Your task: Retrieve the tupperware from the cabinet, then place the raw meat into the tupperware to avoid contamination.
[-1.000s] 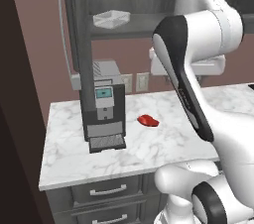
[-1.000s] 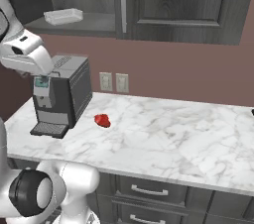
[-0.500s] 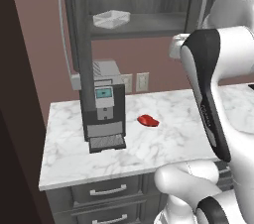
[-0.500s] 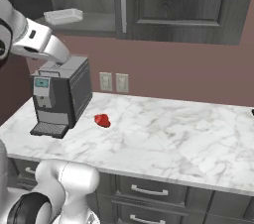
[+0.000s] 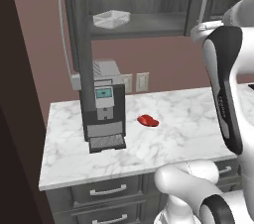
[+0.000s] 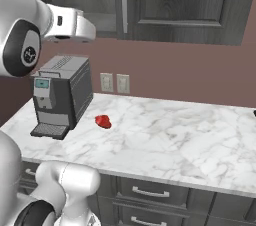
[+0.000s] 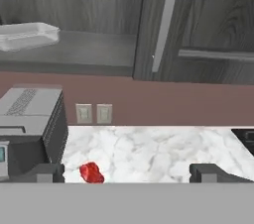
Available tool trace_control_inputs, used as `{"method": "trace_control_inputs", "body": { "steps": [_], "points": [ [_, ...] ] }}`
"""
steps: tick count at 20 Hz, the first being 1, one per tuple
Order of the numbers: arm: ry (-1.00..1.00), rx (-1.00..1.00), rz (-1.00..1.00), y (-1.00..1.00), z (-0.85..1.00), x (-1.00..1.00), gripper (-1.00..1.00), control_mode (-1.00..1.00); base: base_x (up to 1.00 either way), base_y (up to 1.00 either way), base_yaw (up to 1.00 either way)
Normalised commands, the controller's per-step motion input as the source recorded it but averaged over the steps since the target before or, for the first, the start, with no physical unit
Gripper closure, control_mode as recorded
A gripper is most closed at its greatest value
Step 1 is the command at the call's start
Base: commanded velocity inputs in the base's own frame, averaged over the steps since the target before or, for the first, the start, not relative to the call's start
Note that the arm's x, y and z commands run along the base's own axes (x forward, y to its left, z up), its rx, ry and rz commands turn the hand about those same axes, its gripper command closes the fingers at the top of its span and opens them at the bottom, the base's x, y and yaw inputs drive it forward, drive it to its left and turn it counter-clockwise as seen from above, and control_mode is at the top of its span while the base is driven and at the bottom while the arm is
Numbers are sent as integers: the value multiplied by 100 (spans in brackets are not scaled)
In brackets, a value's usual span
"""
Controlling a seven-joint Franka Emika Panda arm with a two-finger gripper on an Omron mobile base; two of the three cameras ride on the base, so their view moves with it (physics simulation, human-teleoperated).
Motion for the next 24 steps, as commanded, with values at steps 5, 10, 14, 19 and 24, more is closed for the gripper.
{"method": "trace_control_inputs", "body": {
  "steps": [5, 10, 14, 19, 24],
  "points": [
    [-7, -3, 1, -40, 32, 31, -100, -100, 0, 0, 0],
    [3, 2, -5, -23, 19, 42, -100, -100, 0, 0, 0],
    [0, 10, -10, -29, 2, 30, -100, -100, 0, 0, 0],
    [-7, 11, -13, -5, 0, 53, -100, -100, 0, 0, 0],
    [-1, 3, 1, 11, 0, 61, -100, -100, 0, 0, 0]
  ]
}}
